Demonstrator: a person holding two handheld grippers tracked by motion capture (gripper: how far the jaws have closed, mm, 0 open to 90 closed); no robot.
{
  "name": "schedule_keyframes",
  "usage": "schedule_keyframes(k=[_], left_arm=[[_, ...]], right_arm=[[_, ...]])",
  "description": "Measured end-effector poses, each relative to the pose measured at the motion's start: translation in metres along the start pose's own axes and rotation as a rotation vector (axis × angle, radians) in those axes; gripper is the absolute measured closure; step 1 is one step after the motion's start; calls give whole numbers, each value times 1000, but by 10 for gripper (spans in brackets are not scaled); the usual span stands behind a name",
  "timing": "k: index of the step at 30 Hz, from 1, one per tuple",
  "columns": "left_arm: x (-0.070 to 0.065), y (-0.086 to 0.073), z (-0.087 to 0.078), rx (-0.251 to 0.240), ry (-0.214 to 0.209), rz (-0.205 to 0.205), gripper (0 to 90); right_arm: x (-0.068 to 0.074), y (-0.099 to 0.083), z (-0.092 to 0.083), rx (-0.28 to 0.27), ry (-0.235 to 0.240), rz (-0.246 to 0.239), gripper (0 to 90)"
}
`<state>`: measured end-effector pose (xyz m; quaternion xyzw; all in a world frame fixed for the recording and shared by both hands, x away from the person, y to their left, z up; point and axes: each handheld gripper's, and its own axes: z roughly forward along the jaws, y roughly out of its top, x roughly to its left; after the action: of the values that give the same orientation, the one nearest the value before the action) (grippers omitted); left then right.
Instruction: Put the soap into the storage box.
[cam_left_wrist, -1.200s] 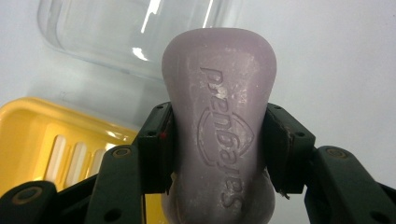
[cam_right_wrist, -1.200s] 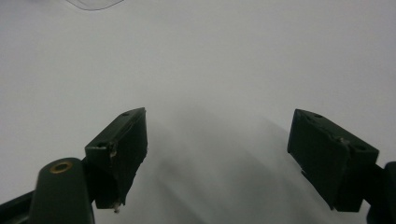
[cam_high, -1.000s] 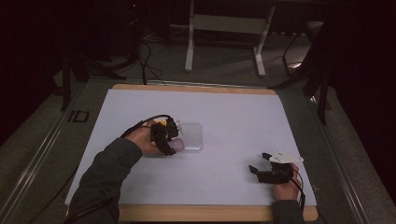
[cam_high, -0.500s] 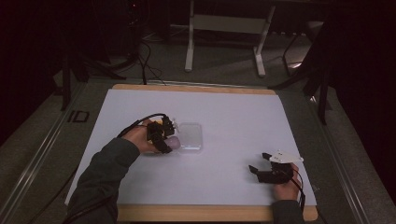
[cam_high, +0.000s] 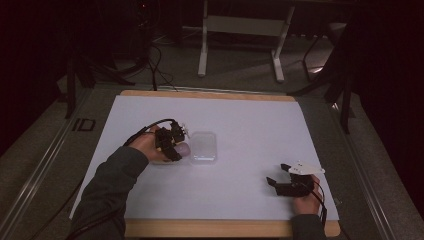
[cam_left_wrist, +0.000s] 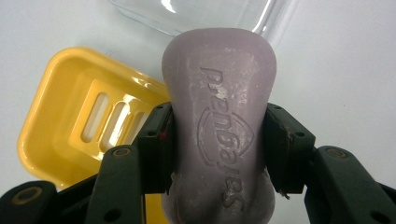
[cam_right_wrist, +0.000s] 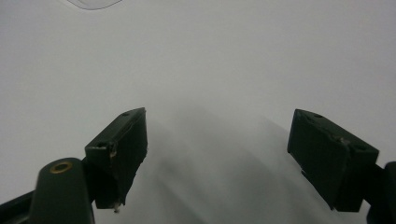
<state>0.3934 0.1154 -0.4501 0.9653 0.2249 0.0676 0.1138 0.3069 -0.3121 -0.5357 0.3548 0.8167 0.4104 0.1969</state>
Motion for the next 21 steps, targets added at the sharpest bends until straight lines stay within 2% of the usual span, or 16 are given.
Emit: schedule_keyframes(k=[7,21], left_arm=[[6,-2,0,9,-1,-27,495],[18,-10,3,20,-1,-123,495]], right_arm=[[0,0,0,2,0,-1,197],[0,0,0,1,0,-1,197]])
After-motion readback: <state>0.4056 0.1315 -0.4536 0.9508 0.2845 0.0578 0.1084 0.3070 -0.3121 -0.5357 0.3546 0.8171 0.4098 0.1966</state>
